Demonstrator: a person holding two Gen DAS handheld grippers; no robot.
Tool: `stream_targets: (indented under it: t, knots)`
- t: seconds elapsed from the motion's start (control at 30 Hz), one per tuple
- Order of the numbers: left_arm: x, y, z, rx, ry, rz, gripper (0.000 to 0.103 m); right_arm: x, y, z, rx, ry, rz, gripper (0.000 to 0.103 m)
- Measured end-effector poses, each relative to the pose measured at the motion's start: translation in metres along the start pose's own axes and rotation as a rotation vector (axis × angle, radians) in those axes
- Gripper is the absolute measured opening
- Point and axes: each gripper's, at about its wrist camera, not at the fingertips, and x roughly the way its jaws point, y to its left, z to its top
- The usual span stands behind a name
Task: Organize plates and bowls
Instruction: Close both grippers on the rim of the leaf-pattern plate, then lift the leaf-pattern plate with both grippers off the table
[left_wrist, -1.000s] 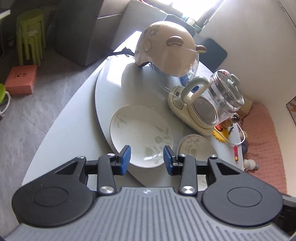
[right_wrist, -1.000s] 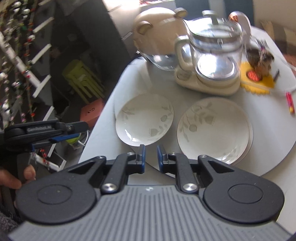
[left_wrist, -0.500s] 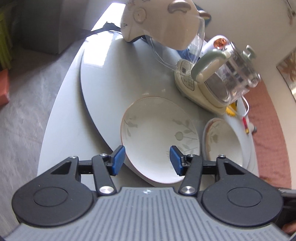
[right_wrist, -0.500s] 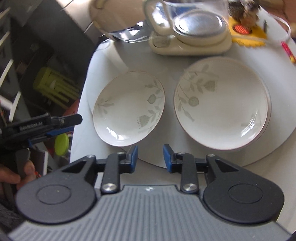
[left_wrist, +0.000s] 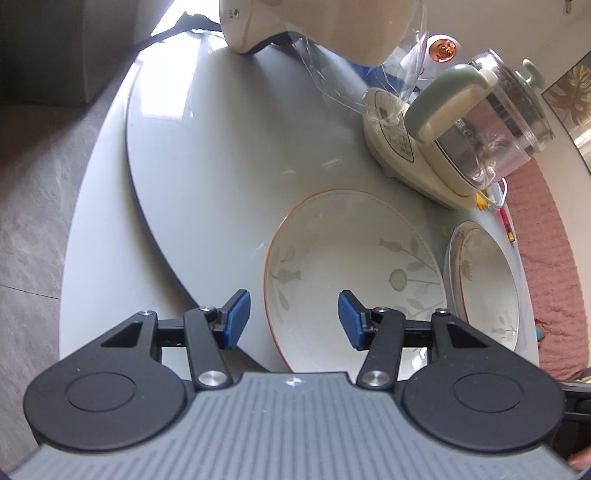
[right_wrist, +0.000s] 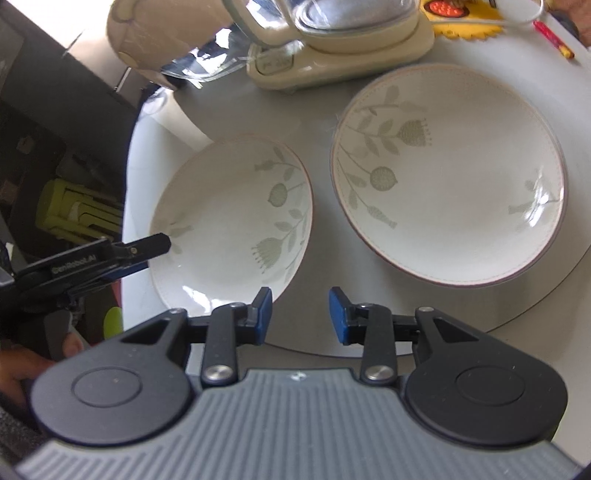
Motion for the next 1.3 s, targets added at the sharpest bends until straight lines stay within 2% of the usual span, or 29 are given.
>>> stream_targets:
  t: [0.17, 0.37, 0.5, 0.53, 0.6, 0.63, 0.77, 0.87, 1.0, 1.3]
  knots:
    - [0.011, 0.001, 0.009, 0.064, 0.018, 0.003, 0.058, 0.014, 0.004, 0.004, -0.014, -0.020, 0.000, 0.037]
    - [0.024, 0.000, 0.019, 0.096, 0.030, -0.013, 0.058, 0.025, 0.007, 0.010, -0.029, -0.043, -0.051, 0.037]
    - [0.032, 0.002, 0.023, 0.103, 0.046, -0.032, 0.057, 0.033, 0.006, 0.013, -0.020, -0.046, -0.048, 0.030]
    - [0.034, 0.002, 0.025, 0.110, 0.049, -0.033, 0.056, 0.034, 0.006, 0.014, -0.016, -0.047, -0.045, 0.028]
    - [0.037, 0.001, 0.028, 0.128, 0.059, -0.045, 0.043, 0.036, 0.007, 0.015, -0.016, -0.052, -0.041, 0.024]
    - [0.038, 0.000, 0.029, 0.133, 0.064, -0.047, 0.041, 0.036, 0.007, 0.015, -0.014, -0.057, -0.038, 0.021]
    - [0.041, -0.001, 0.030, 0.158, 0.066, -0.051, 0.033, 0.041, 0.010, 0.018, -0.036, -0.060, -0.040, 0.018]
    - [0.040, 0.004, 0.032, 0.140, 0.068, -0.047, 0.023, 0.042, 0.007, 0.019, -0.040, -0.063, -0.034, 0.017]
    - [0.036, 0.009, 0.032, 0.133, 0.078, -0.074, 0.017, 0.042, 0.005, 0.019, -0.080, -0.072, -0.014, 0.017]
    - [0.018, 0.008, 0.037, 0.126, 0.070, -0.108, 0.017, 0.026, 0.006, 0.028, -0.102, -0.094, 0.025, 0.017]
